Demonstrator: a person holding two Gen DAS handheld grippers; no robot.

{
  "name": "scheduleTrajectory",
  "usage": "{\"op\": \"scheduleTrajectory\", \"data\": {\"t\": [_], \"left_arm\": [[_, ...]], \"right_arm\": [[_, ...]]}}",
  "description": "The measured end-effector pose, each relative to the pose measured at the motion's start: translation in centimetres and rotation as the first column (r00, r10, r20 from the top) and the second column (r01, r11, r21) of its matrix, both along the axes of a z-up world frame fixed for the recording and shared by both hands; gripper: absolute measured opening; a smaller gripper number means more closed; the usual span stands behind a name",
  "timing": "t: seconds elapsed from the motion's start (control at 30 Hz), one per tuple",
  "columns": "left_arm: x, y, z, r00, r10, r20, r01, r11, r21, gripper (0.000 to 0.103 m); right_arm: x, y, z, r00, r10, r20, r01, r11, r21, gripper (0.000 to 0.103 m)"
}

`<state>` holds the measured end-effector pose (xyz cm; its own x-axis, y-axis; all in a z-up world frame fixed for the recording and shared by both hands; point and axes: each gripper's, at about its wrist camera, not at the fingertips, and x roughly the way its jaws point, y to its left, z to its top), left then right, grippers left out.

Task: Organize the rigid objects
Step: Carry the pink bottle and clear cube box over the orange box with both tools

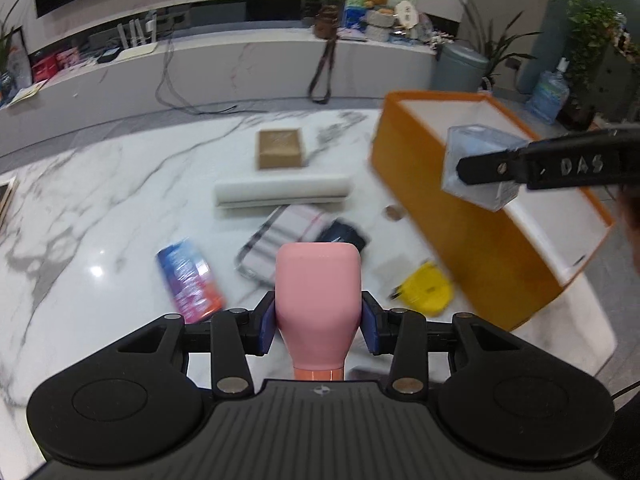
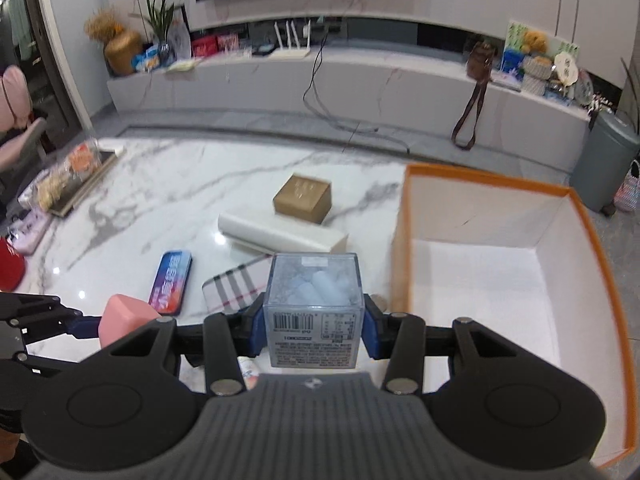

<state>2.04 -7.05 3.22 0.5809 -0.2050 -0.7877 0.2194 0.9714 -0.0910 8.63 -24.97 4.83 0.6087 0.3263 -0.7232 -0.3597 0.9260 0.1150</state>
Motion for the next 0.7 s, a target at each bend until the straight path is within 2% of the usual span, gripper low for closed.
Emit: {"op": "scheduleTrajectory", "data": {"t": [0.17,0.43,0.57,0.7], "left_arm": [[1.1,-3.3,1.9,0.999,-0.046,0.024,0.046,0.999,-0.003,0.048],[4.5,-9.3,3.7,0.994,-0.106,0.018,0.107,0.992,-0.062,0.048],[6.3,-12.4,4.0,0.990,-0.143,-0.002,0.141,0.983,-0.117,0.048],[8.1,-15.0,3.0,0.988,-0.153,-0.024,0.149,0.980,-0.132,0.048]], "right_arm": [[-0.8,-3.0,0.6,0.999,-0.009,0.034,0.009,1.000,0.005,0.046],[-0.9,-8.5,0.6,0.995,-0.085,0.046,0.084,0.996,0.025,0.046],[-0.8,-11.2,0.3,0.991,-0.128,0.047,0.126,0.991,0.038,0.046],[-0.8,-13.3,-1.5,0.989,-0.144,0.029,0.144,0.990,0.013,0.046]]}}
